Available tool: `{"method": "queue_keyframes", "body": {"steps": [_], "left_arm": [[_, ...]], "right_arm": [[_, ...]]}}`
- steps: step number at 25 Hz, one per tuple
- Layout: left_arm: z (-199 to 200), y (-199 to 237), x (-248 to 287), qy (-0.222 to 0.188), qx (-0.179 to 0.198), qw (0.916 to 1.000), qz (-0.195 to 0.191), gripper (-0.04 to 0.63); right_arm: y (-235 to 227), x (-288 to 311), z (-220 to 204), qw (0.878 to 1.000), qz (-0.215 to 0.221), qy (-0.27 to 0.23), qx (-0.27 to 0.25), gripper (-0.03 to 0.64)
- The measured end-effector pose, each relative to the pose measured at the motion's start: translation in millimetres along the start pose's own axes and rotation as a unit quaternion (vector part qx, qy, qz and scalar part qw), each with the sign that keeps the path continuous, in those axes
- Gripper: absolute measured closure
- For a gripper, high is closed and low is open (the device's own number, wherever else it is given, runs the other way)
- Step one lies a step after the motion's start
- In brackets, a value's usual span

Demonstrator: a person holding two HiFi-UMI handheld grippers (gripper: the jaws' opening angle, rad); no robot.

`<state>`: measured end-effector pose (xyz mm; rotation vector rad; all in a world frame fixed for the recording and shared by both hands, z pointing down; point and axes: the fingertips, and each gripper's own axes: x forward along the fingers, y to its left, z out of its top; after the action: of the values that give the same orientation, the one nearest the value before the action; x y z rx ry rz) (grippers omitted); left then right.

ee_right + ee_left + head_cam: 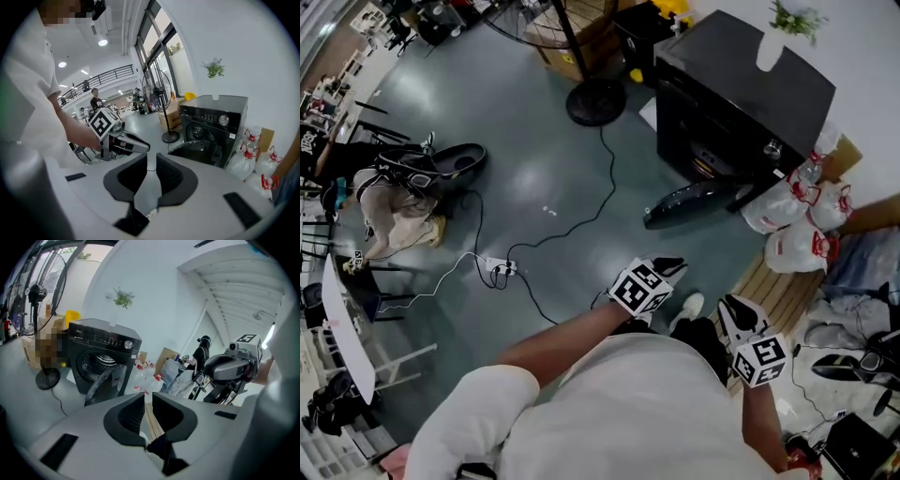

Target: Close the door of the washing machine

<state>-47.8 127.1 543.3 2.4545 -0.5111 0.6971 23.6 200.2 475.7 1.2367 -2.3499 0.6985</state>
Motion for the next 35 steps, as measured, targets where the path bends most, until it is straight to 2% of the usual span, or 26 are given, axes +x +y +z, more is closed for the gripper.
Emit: {"method": "queue_keyframes", "body": {"steps": [3, 5, 8, 11, 13, 16, 21, 26, 28, 35], "left_arm": [[1, 35, 14, -0.002, -0.047, 0.9986, 0.025, 0.537], [5, 56, 30, -0.005, -0.096, 0.9945, 0.041, 0.531], [11, 81, 59, -0.015, -0.185, 0.9805, 0.065, 0.531], [20, 108, 89, -0.036, -0.259, 0.9607, 0.094, 0.531], [24, 129, 104, -0.058, -0.310, 0.9420, 0.114, 0.529], [21, 155, 121, -0.090, -0.388, 0.9061, 0.142, 0.522], [11, 193, 139, -0.139, -0.494, 0.8388, 0.181, 0.511], [7, 213, 145, -0.181, -0.573, 0.7757, 0.193, 0.506], [4, 219, 148, -0.188, -0.590, 0.7599, 0.197, 0.500], [-9, 234, 150, -0.201, -0.628, 0.7242, 0.203, 0.500]], "right_arm": [[-19, 22, 17, 0.999, 0.026, 0.006, -0.018, 0.546], [-40, 33, 28, 0.999, 0.043, 0.012, -0.030, 0.546], [-76, 37, 43, 0.996, 0.066, 0.023, -0.047, 0.546], [-116, 40, 53, 0.993, 0.082, 0.038, -0.072, 0.546], [-138, 44, 60, 0.991, 0.096, 0.045, -0.083, 0.546], [-163, 47, 65, 0.987, 0.115, 0.056, -0.098, 0.546], [-191, 54, 66, 0.982, 0.138, 0.071, -0.109, 0.546], [-199, 59, 67, 0.978, 0.152, 0.084, -0.114, 0.546], [-201, 61, 67, 0.978, 0.152, 0.086, -0.111, 0.546], [-209, 65, 70, 0.981, 0.134, 0.089, -0.112, 0.551]]}}
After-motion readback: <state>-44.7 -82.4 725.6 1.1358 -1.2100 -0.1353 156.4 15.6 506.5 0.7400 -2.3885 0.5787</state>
